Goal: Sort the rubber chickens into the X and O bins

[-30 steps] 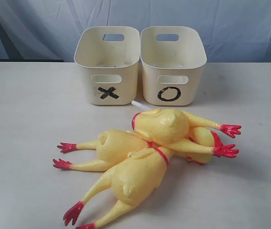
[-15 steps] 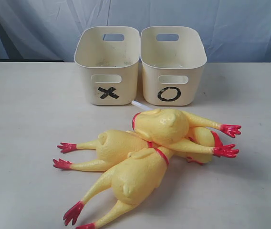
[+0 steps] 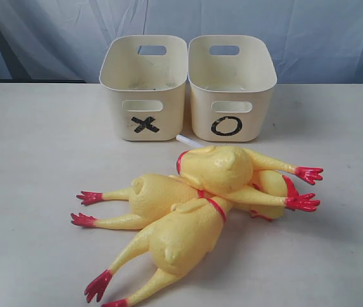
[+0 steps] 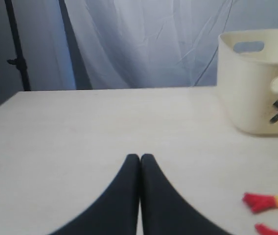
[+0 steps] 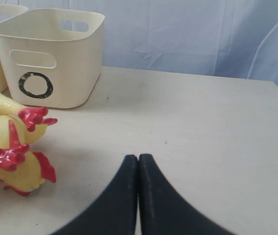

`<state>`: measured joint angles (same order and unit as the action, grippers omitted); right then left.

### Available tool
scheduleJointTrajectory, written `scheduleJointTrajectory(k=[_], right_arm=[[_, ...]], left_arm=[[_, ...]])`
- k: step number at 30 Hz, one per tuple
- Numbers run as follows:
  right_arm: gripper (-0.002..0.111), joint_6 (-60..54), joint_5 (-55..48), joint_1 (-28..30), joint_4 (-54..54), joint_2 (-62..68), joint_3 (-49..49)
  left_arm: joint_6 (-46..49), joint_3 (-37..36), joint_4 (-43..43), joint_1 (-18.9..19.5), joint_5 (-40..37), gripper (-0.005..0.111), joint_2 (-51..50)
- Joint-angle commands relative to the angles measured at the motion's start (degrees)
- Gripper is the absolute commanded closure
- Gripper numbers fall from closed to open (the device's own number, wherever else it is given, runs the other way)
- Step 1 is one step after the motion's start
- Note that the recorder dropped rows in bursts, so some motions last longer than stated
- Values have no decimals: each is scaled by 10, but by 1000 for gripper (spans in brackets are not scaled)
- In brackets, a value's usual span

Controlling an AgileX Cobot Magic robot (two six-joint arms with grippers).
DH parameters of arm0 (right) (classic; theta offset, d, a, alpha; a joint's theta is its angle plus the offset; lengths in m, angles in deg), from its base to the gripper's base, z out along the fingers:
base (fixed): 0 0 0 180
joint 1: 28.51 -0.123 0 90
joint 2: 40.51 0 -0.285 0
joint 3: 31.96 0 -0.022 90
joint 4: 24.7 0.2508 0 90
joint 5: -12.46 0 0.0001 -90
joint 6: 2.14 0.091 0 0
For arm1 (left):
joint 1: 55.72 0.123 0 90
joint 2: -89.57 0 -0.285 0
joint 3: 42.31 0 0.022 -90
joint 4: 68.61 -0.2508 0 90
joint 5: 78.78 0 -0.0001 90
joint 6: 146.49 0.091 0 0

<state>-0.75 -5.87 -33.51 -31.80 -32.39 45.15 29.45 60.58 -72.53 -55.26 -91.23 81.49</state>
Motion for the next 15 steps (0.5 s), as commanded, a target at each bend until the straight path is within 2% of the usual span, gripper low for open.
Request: scheduleJointTrajectory(k=[1,6,10,12,15], right_arm=[[107,0,5,3,1,-3,1],[107,0,5,3,1,-3,1],[107,0,5,3,1,-3,1],[107,0,5,3,1,-3,1],[107,0,5,3,1,-3,1]], left_arm=[[-12,-1,209,0,84,107,3],[-12,-1,333,0,184,107,3],[-12,-1,377,0,250,107,3],[-15,-1,380,0,260,107,3],[-15,-1,372,0,218,107,3]])
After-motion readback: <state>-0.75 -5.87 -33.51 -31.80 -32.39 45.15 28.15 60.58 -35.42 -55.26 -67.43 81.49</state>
